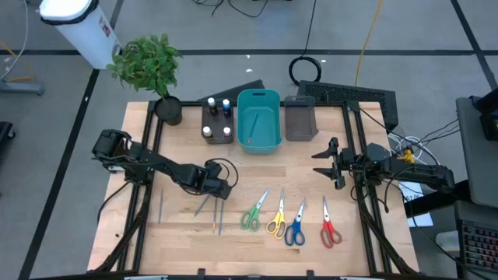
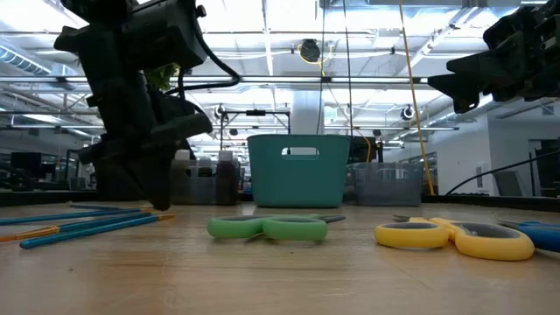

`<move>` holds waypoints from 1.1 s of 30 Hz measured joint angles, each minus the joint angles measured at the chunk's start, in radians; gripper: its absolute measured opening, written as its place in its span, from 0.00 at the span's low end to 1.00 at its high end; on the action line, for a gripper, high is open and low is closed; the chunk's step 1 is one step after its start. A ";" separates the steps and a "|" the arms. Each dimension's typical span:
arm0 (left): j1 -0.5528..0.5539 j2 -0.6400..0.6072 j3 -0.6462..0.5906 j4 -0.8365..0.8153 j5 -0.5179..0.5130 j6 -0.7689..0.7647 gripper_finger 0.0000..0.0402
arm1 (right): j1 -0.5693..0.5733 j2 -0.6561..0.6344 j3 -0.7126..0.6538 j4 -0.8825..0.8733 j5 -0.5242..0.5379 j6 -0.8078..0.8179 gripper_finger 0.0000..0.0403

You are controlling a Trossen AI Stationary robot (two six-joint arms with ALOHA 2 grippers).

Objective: Pick & Place Paint Supplies
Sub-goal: Put the blue paint brush into the blue bin

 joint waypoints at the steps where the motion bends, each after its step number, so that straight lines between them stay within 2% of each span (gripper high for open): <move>1: 0.000 0.000 0.000 0.000 -0.001 0.001 0.01 | 0.000 0.000 0.000 0.000 0.000 0.000 0.53; 11: 0.000 -0.002 0.004 0.073 -0.047 0.084 0.00 | 0.000 0.000 0.000 0.000 0.000 0.000 0.53; 18: 0.010 -0.002 0.098 0.065 -0.115 0.215 0.00 | 0.000 0.000 0.000 0.000 0.000 0.000 0.53; 25: 0.048 -0.024 0.232 0.084 -0.204 0.413 0.00 | 0.000 0.000 0.000 0.000 0.000 0.000 0.53; 29: 0.078 -0.025 0.314 0.184 -0.262 0.574 0.00 | 0.000 0.000 0.000 0.000 0.000 0.000 0.53; 33: 0.129 -0.027 0.347 0.413 -0.287 0.745 0.00 | 0.000 0.000 0.000 0.000 0.000 0.000 0.53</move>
